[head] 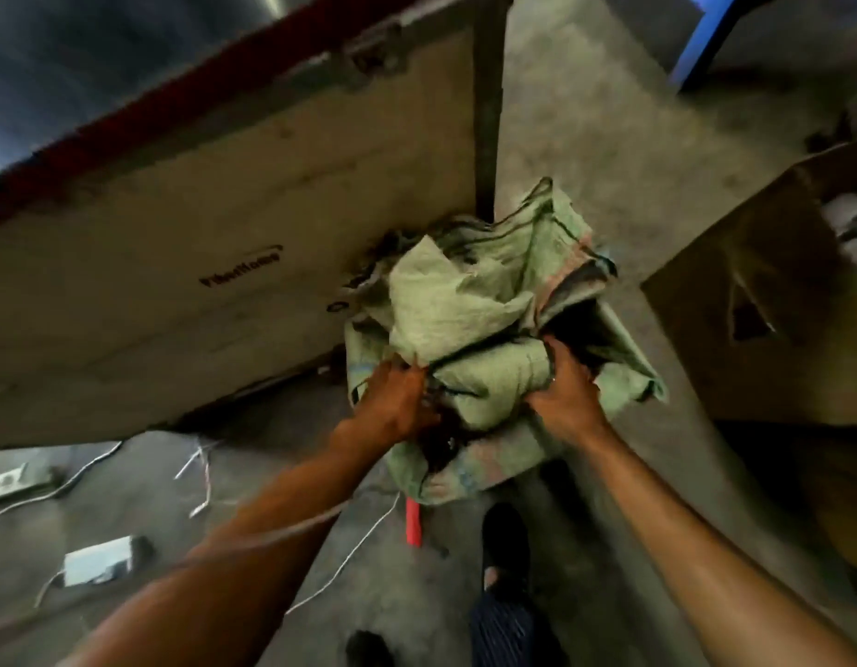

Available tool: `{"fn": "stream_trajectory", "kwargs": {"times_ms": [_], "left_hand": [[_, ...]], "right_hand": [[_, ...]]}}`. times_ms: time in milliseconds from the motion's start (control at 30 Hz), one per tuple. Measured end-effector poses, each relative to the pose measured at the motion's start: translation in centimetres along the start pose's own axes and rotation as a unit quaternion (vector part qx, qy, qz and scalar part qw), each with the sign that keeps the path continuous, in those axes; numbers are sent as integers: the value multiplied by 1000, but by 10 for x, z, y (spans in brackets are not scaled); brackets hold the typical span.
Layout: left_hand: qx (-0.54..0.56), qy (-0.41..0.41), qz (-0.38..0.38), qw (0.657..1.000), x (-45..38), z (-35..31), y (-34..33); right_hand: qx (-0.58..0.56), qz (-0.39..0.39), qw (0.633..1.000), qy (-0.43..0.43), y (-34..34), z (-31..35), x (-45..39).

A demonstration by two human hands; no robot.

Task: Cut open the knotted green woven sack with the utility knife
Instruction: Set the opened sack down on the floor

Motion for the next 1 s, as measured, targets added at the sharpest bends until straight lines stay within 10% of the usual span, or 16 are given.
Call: {"fn": "stream_trajectory", "kwargs": {"times_ms": [200, 567, 1000], "left_hand": [[51, 50, 48, 996, 11, 30, -52], [8, 31, 40, 999, 156, 150, -95], [82, 89, 5, 993, 197, 306, -240]], "right_hand": [[80, -146, 986, 26, -38, -5, 36], [144, -51, 956, 250, -207, 62, 146], [263, -94, 960, -35, -303, -147, 135]]}}
Point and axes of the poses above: each hand's wrist, its own x-axis away from the middle knuckle, its own y-axis out of the back of the hand, z = x × y, the point moved 10 cm from there along -x, towards the middle knuckle, and after that the axes turned 2 degrees about y, right-handed, at the moved point
